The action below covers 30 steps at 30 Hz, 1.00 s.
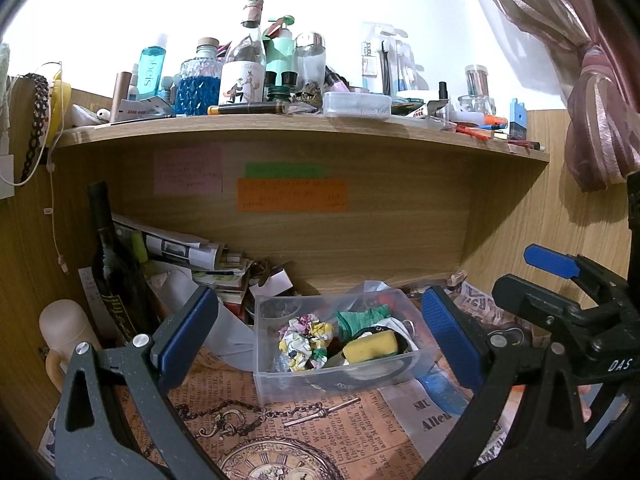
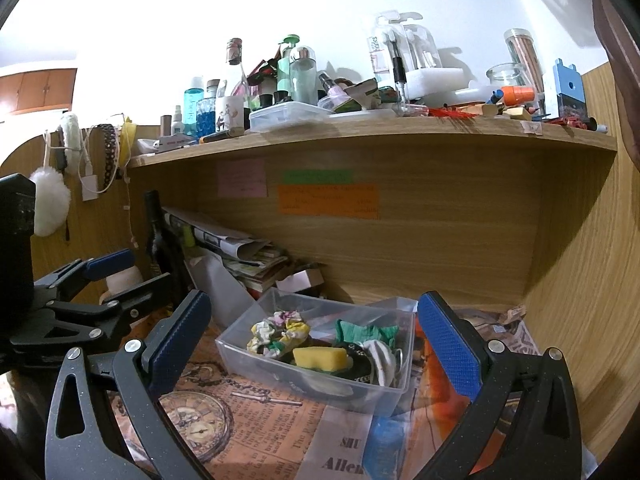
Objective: Organize soft objects
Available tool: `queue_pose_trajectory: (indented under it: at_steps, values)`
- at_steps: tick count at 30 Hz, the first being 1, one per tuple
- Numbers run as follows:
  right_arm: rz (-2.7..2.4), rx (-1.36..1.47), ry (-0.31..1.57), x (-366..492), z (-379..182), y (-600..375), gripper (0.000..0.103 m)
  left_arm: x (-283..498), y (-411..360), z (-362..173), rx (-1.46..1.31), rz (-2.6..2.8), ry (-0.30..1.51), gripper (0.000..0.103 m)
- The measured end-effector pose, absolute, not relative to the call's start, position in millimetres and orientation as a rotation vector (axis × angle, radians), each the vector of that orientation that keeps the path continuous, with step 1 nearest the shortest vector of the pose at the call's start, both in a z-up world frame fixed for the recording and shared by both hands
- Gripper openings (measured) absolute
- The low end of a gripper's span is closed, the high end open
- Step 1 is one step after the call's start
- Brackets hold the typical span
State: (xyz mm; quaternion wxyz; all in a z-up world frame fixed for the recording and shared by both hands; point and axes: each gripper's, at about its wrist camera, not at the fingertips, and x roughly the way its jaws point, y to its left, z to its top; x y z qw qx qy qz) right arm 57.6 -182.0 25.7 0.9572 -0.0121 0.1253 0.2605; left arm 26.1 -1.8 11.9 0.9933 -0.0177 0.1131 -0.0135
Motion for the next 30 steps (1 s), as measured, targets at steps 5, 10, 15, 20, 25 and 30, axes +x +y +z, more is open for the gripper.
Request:
queue_pose_trajectory:
  at_steps: [5, 10, 15, 20, 25, 30]
  values:
    - [0.531, -0.024, 0.252, 57.1, 25.8, -181.6, 0.103, 27.0, -1.8, 11.4, -0.037, -0.030, 0.230, 0.103]
    - [0.529, -0.024, 0.251, 56.8, 25.7, -180.8, 0.103, 31.0, -1.9, 10.1, -0.030, -0.032, 0.235, 0.103]
    - [0.534, -0.025, 0.251, 57.3, 26.2, -179.4, 0.103, 32.9, -2.6, 8.9, -0.022, -0.040, 0.240, 0.103]
    - [0.536, -0.023, 0.252, 58.0, 25.8, -180.6, 0.103, 34.8, -1.6, 7.3, -0.026, -0.052, 0.247, 0.103]
    - [0.538, -0.022, 0.253, 58.6, 25.5, -180.6, 0.103, 36.2, 1.9, 6.7, -0.040, -0.057, 0.250, 0.103]
    - [0.538, -0.021, 0.256, 58.6, 25.4, -180.3, 0.103, 37.3, 3.3, 6.4, -0.043, -0.066, 0.256, 0.103]
